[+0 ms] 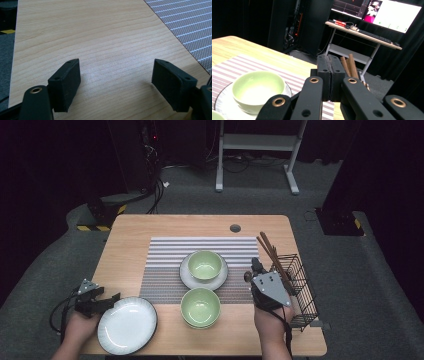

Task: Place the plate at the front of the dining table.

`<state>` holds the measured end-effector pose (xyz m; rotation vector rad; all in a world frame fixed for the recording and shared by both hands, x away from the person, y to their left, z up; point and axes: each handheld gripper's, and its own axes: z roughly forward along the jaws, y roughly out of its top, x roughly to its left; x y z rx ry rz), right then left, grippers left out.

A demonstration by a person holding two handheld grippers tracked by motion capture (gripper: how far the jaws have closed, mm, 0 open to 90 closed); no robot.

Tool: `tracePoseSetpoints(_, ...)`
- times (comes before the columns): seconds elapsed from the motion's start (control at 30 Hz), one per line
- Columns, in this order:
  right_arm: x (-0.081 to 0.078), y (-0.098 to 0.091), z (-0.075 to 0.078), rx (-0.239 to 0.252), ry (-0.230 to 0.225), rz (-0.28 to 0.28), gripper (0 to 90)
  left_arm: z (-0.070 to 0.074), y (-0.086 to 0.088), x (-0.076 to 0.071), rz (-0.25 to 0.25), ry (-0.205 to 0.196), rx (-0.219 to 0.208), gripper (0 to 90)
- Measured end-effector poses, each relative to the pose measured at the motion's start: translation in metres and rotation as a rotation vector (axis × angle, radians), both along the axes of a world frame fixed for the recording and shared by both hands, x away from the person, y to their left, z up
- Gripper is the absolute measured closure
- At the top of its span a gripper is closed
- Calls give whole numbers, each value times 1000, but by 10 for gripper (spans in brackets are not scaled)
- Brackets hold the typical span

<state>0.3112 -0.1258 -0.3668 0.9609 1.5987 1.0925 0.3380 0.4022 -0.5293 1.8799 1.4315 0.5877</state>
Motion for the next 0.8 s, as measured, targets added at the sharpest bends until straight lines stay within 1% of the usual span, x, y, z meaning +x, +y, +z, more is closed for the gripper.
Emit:
tracePoseSetpoints(0.3, 6, 10, -4, 12, 4, 18, 891, 0, 0, 0, 0, 0, 0, 233)
tracePoseSetpoints(0.47, 8, 11, -4, 28, -4, 18, 892, 0, 0, 0, 0, 0, 1, 233)
tracePoseSetpoints(0.57, 10, 12, -4, 37, -1, 25, 892, 0, 0, 0, 1, 0, 1, 233)
tracePoseSetpoints(0.8, 14, 17, -2, 42, -9, 36, 892, 0, 0, 0, 1, 0, 0, 233)
